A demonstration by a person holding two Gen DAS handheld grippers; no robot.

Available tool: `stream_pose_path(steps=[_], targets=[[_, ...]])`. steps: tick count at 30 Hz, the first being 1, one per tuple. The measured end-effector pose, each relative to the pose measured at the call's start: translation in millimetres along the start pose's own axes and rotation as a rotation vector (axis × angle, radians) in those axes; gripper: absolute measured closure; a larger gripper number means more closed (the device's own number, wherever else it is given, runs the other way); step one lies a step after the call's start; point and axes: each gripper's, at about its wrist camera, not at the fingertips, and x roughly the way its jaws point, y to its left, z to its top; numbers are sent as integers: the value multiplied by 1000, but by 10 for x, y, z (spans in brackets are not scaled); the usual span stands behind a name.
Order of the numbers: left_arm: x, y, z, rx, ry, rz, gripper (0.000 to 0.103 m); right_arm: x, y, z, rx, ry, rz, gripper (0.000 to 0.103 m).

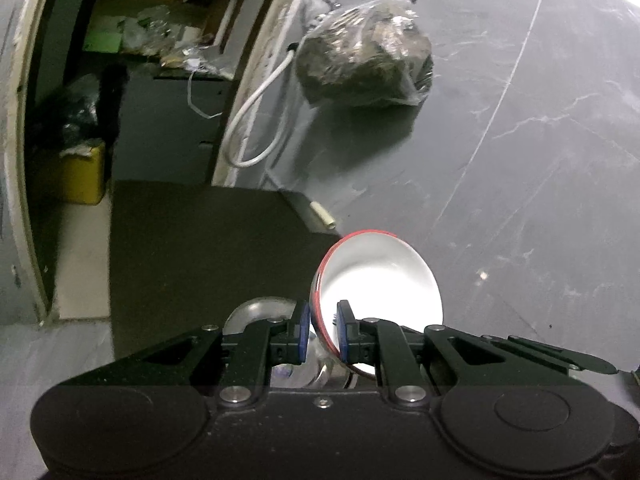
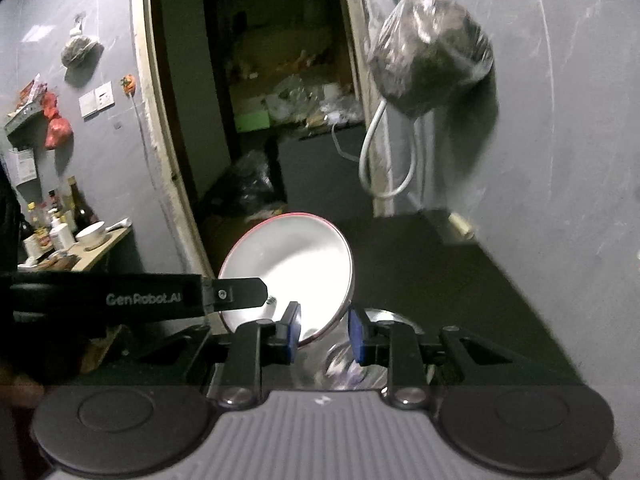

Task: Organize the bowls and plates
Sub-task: 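Lift the second white bowl with both grippers toward the steel bowl, then lower the second white bowl into the first white bowl with both grippers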

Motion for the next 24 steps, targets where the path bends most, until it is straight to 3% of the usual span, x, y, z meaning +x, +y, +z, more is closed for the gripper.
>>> stream_pose_path(steps=[15, 24], targets=[[-212, 189, -330, -4, 74, 86, 86, 141, 99, -154, 54, 160, 88, 74], [-97, 167, -513, -8, 195, 138, 85, 363, 2, -236, 71, 322, 109, 74]])
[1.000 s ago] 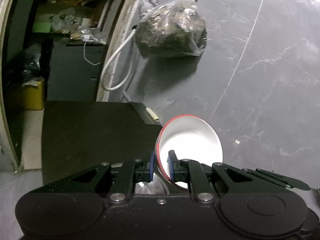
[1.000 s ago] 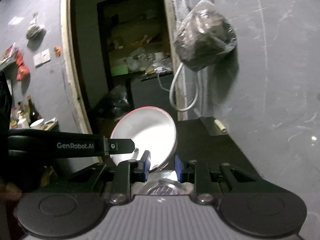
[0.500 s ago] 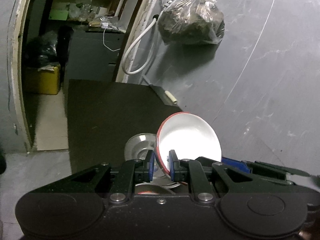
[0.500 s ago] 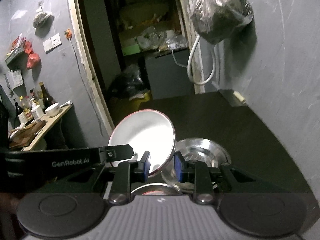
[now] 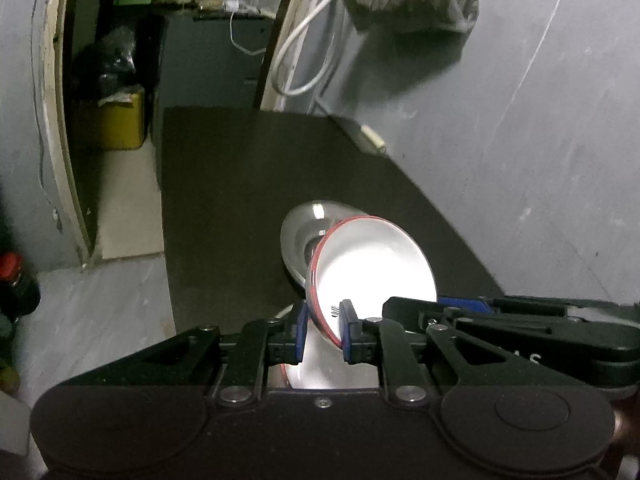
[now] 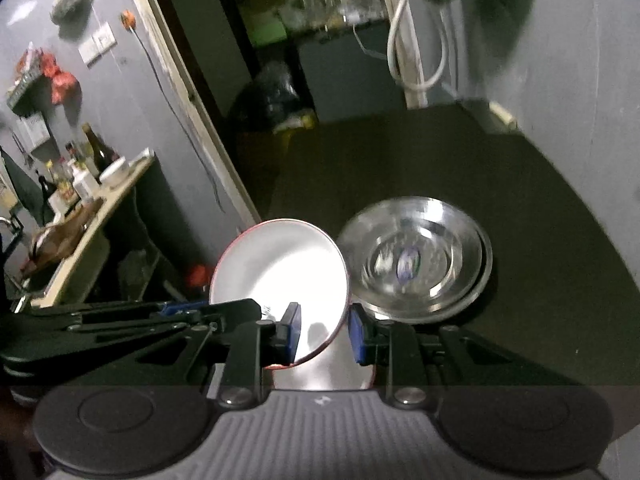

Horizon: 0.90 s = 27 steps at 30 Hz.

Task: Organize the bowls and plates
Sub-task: 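Lower the second white bowl into the first white bowl with both grippers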

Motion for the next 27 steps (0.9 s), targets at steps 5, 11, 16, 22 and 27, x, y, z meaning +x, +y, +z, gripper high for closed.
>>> stream_pose_path(steps=[5, 11, 16, 22, 27], targets=[[92, -38, -80, 14, 69, 11, 85, 88, -49, -52, 8, 67, -11, 74], [176, -30, -109, 14, 148, 30, 84, 175, -71, -58, -2, 136, -8, 74], [272, -18, -112, 3, 197, 41, 84, 254, -38, -83, -26, 187, -9, 74], [345, -39, -118, 8, 228, 45, 83, 334, -60, -83, -25, 234, -19, 74], [384, -35, -99, 7, 241, 47, 83, 375, -81, -64, -29, 248, -22, 74]])
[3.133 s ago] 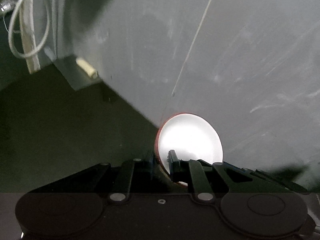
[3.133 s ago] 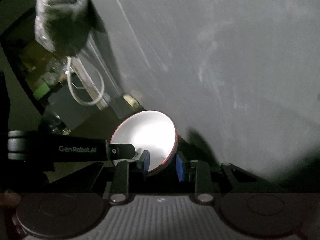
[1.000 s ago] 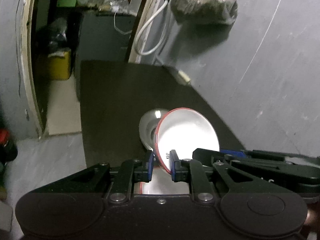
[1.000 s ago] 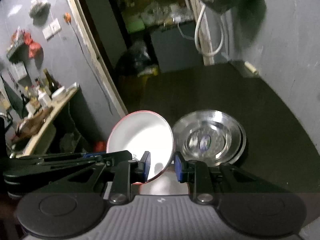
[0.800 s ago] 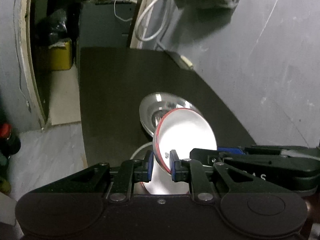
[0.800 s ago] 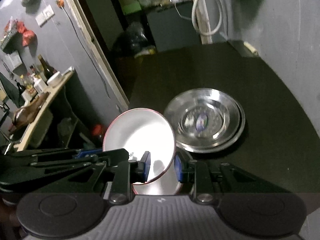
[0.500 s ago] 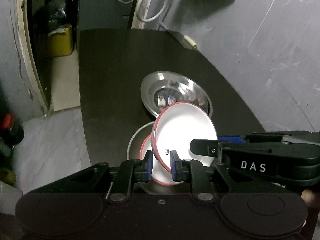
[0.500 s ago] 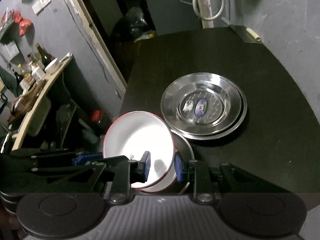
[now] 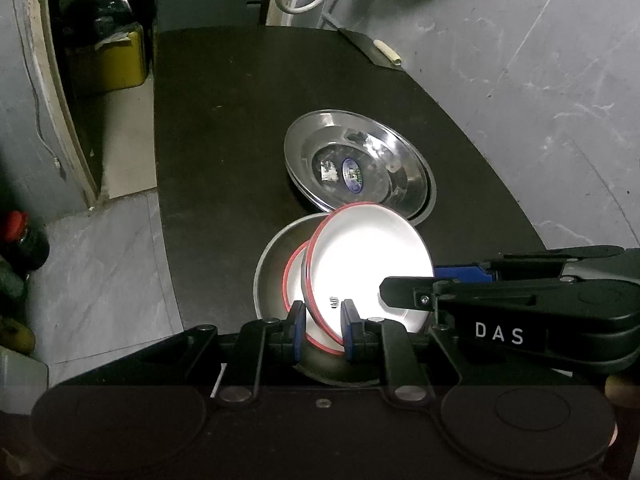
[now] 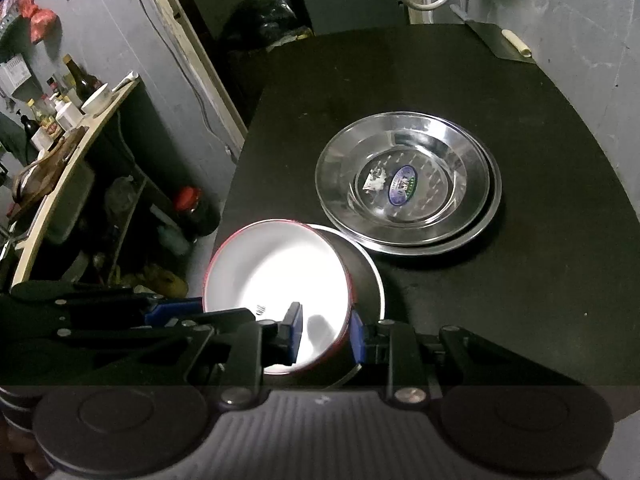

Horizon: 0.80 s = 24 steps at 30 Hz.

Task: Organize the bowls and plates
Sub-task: 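Lower the second white bowl into the first white bowl with both grippers, then open both grippers to release the white bowl inside the steel bowl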

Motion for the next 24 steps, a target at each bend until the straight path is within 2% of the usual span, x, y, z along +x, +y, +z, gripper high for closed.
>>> stream_pose_path(steps=[11, 24], targets=[[116, 15, 23, -10, 49, 16, 83, 92, 11, 44, -19, 47, -14, 74], [131, 70, 33, -18, 56, 5, 81, 109, 12, 61, -17, 50, -19, 73]])
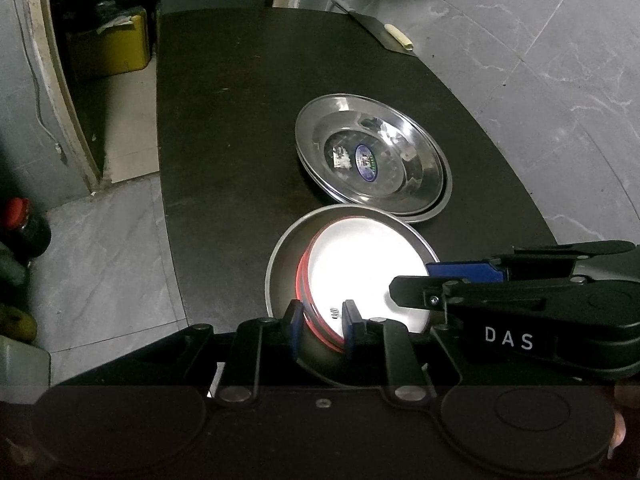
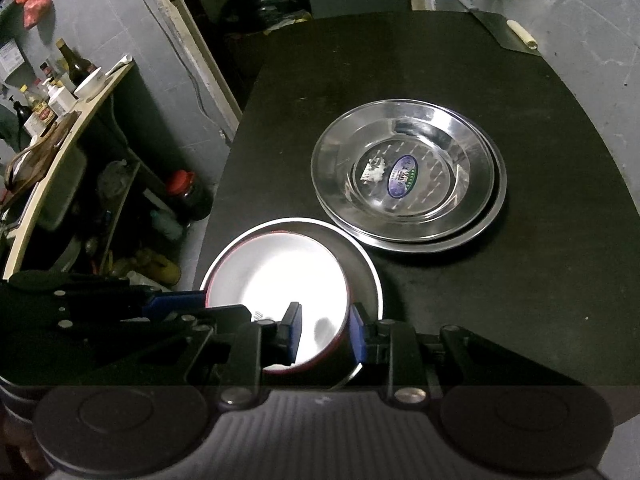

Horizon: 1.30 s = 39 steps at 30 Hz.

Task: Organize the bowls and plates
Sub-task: 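Open both grippers to release the white bowl inside the steel bowl, then move both grippers to the rim of the steel bowl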

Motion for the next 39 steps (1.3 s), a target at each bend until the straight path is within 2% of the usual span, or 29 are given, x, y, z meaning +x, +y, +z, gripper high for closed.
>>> stream_pose_path(steps=[5, 19, 22, 27, 30, 32, 36, 39], targets=[[0, 17, -3, -2, 3, -5, 80, 1, -2, 0, 0, 0, 0, 73], [-78, 34, -22, -20, -26, -25, 63, -49, -23, -34, 17, -23, -9, 73], [-108, 34, -31, -24, -40, -28, 58, -98, -23, -48, 19, -44, -11, 73], [-174, 73, -41, -34, -59, -27, 56, -241, -6, -60, 8, -119, -16, 73], [-228, 107, -39, -39, -77, -19, 49, -285, -18, -39, 14, -150, -17, 73], [-268, 118, -42, -42, -95, -2, 35, -317, -28, -35, 25, -171, -21, 73], [-338, 149, -38, -46, -125, 26, 22, -359, -47, -35, 45, -202, -29, 64], [-367, 188, -45, -57, -135, 31, 14, -374, -57, -47, 58, -214, -38, 52]])
